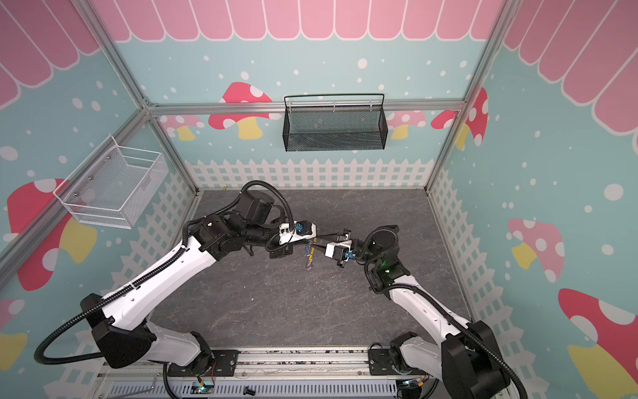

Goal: Put the keys on the keyring

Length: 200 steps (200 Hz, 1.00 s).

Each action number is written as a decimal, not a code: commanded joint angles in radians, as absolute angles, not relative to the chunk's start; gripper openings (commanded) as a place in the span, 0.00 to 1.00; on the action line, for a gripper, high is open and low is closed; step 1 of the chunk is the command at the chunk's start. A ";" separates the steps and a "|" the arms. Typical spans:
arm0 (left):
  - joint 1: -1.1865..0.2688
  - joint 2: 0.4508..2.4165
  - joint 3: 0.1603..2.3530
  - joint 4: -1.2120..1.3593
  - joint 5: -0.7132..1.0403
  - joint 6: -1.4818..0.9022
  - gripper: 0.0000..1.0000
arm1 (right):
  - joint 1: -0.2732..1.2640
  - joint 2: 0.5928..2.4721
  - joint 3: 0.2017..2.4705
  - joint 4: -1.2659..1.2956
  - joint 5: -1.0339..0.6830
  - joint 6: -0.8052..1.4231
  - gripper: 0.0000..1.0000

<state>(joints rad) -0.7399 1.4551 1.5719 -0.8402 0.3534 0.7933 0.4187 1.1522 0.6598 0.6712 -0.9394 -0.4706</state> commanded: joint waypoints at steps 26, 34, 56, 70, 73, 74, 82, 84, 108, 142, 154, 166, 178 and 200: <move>-0.771 1.482 1.648 -0.921 0.280 0.849 0.00 | 0.417 1.164 0.681 0.652 -0.983 -0.475 0.18; -0.774 1.486 1.655 -0.928 0.271 0.851 0.00 | 0.417 1.164 0.680 0.652 -0.983 -0.475 0.15; -0.782 1.494 1.667 -0.934 0.267 0.853 0.00 | 0.417 1.158 0.672 0.655 -0.979 -0.485 0.07; -0.785 1.496 1.669 -0.937 0.260 0.856 0.00 | 0.417 1.156 0.670 0.658 -0.978 -0.484 0.05; -0.785 1.496 1.669 -0.937 0.259 0.857 0.00 | 0.417 1.158 0.670 0.659 -0.979 -0.483 0.03; -0.785 1.496 1.669 -0.938 0.258 0.857 0.00 | 0.417 1.158 0.670 0.661 -0.978 -0.482 0.03; -0.785 1.496 1.667 -0.936 0.259 0.857 0.00 | 0.416 1.161 0.670 0.668 -0.976 -0.473 0.00; -0.785 1.496 1.668 -0.936 0.259 0.857 0.00 | 0.417 1.161 0.669 0.671 -0.976 -0.470 0.00; -0.783 1.489 1.654 -0.920 0.250 0.830 0.17 | 0.417 1.169 0.659 0.711 -0.978 -0.439 0.00; -0.735 1.433 1.541 -0.828 0.304 0.756 0.26 | 0.415 1.173 0.652 0.756 -0.987 -0.410 0.00; -0.719 1.411 1.499 -0.786 0.335 0.719 0.27 | 0.416 1.176 0.653 0.762 -0.999 -0.404 0.00; -0.710 1.393 1.469 -0.745 0.354 0.697 0.27 | 0.416 1.178 0.653 0.768 -1.007 -0.400 0.00; -0.706 1.387 1.452 -0.719 0.369 0.686 0.27 | 0.416 1.180 0.654 0.773 -1.020 -0.402 0.00; -0.701 1.384 1.439 -0.679 0.417 0.669 0.27 | 0.415 1.187 0.655 0.784 -1.036 -0.399 0.00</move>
